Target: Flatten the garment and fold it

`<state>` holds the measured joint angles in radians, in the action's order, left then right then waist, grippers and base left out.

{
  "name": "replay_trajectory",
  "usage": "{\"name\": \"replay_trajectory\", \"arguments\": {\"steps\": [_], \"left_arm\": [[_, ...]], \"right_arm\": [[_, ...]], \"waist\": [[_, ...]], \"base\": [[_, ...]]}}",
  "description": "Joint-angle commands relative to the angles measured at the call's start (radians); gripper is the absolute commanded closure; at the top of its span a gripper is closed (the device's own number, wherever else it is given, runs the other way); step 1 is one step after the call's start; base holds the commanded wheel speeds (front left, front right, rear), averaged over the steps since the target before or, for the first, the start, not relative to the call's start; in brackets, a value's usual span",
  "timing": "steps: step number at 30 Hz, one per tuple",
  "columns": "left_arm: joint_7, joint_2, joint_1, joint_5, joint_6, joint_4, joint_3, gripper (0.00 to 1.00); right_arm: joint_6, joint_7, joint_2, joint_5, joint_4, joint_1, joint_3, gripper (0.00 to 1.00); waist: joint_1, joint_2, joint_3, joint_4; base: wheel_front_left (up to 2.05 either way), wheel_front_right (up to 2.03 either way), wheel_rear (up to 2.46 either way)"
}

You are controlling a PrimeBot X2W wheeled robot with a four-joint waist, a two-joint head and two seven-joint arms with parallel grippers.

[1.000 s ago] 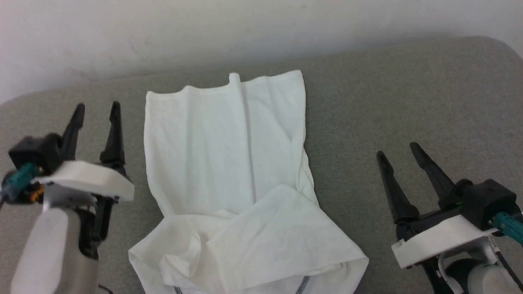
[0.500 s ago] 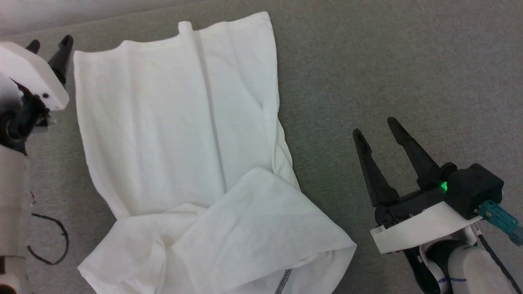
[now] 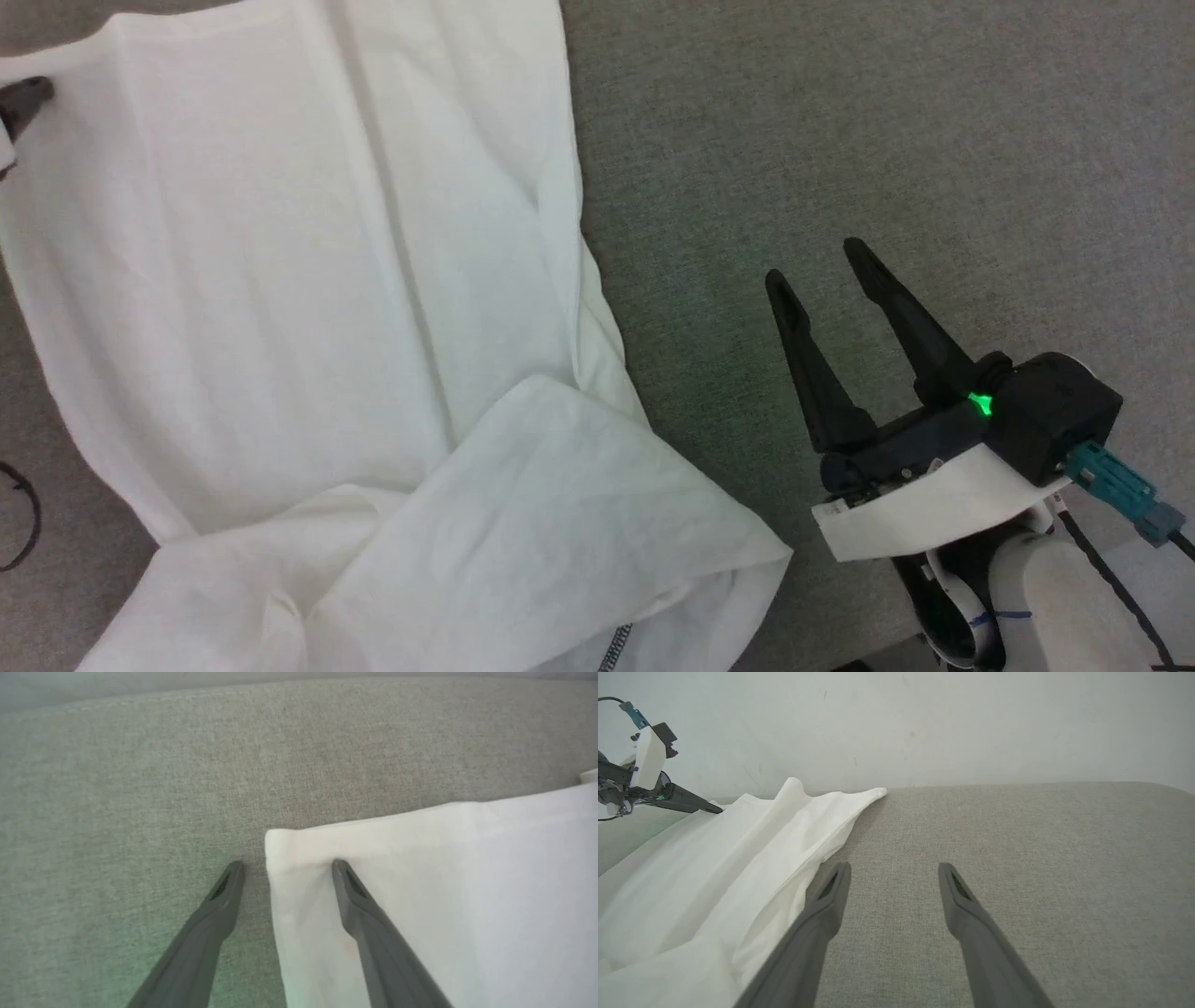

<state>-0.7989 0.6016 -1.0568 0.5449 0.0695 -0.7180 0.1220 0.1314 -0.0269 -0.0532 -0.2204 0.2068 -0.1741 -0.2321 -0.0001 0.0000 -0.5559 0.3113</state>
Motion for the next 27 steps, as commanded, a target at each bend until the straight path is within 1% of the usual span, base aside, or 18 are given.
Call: {"name": "replay_trajectory", "arguments": {"steps": [1,2,3,4,5,7,10,14,16,18,21,27], "left_arm": [[-0.058,-0.004,0.045,-0.004,-0.009,-0.044,0.022,0.0],[-0.083,-0.006,0.054,-0.001,-0.009,-0.049,0.027,0.15],[-0.108,-0.01,0.064,0.004,-0.016,-0.055,0.029,0.55],[-0.132,-0.015,0.073,0.012,-0.027,-0.061,0.027,0.86],[-0.15,-0.019,0.082,0.016,-0.033,-0.064,0.028,1.0],[-0.16,-0.023,0.097,0.017,-0.042,-0.056,0.033,1.0],[-0.13,-0.033,0.114,0.019,-0.046,-0.035,0.032,1.0],[-0.031,-0.05,0.125,0.012,-0.042,0.0,0.031,1.0],[0.035,-0.066,0.132,0.008,-0.036,0.017,0.031,1.0],[0.108,-0.075,0.135,-0.005,-0.033,0.038,0.034,1.0],[0.198,-0.098,0.134,-0.022,-0.03,0.064,0.045,1.0],[0.285,-0.14,0.086,-0.065,-0.01,0.125,0.1,1.0]], "right_arm": [[-0.001,-0.008,0.003,-0.005,-0.007,-0.013,0.003,0.0],[-0.001,-0.009,0.003,-0.007,-0.011,-0.012,0.004,0.0],[-0.001,-0.01,0.003,-0.008,-0.015,-0.012,0.006,0.0],[-0.001,-0.01,0.003,-0.01,-0.019,-0.012,0.008,0.0],[-0.001,-0.01,0.003,-0.012,-0.022,-0.013,0.011,0.0],[-0.001,-0.008,0.003,-0.014,-0.028,-0.016,0.016,0.0],[-0.001,-0.005,0.003,-0.023,-0.037,-0.025,0.021,0.0],[-0.001,0.009,0.003,-0.03,-0.061,-0.041,0.044,0.0],[-0.001,0.02,0.0,-0.053,-0.078,-0.058,0.06,0.0],[-0.001,0.048,-0.017,-0.084,-0.106,-0.091,0.078,0.0],[-0.001,0.09,-0.047,-0.139,-0.167,-0.178,0.096,0.0],[-0.001,0.196,-0.105,-0.253,-0.358,-0.431,0.105,0.0]], "waist": [[0.0001,0.0,-0.028,0.031],[0.0001,0.0,-0.027,0.032],[0.0001,0.0,-0.026,0.032],[0.0001,0.0,-0.025,0.031],[0.0001,0.0,-0.022,0.03],[0.0001,0.0,-0.017,0.026],[0.0001,0.0,-0.001,0.016],[0.0001,0.0,0.031,-0.013],[0.0001,0.0,0.053,-0.032],[0.0001,0.0,0.07,-0.051],[0.0001,0.0,0.088,-0.088],[0.0001,0.0,0.062,-0.179]], "base": [[0.0,0.0,0.0],[0.0,0.0,0.0],[0.0,0.0,0.0],[0.0,0.0,0.0],[0.0,0.0,0.0],[0.0,0.0,0.0],[0.0,0.0,0.0],[0.0,0.0,0.0],[0.0,0.0,0.0],[0.0,0.0,0.0],[0.0,0.0,0.0],[0.0,0.0,0.0]]}}
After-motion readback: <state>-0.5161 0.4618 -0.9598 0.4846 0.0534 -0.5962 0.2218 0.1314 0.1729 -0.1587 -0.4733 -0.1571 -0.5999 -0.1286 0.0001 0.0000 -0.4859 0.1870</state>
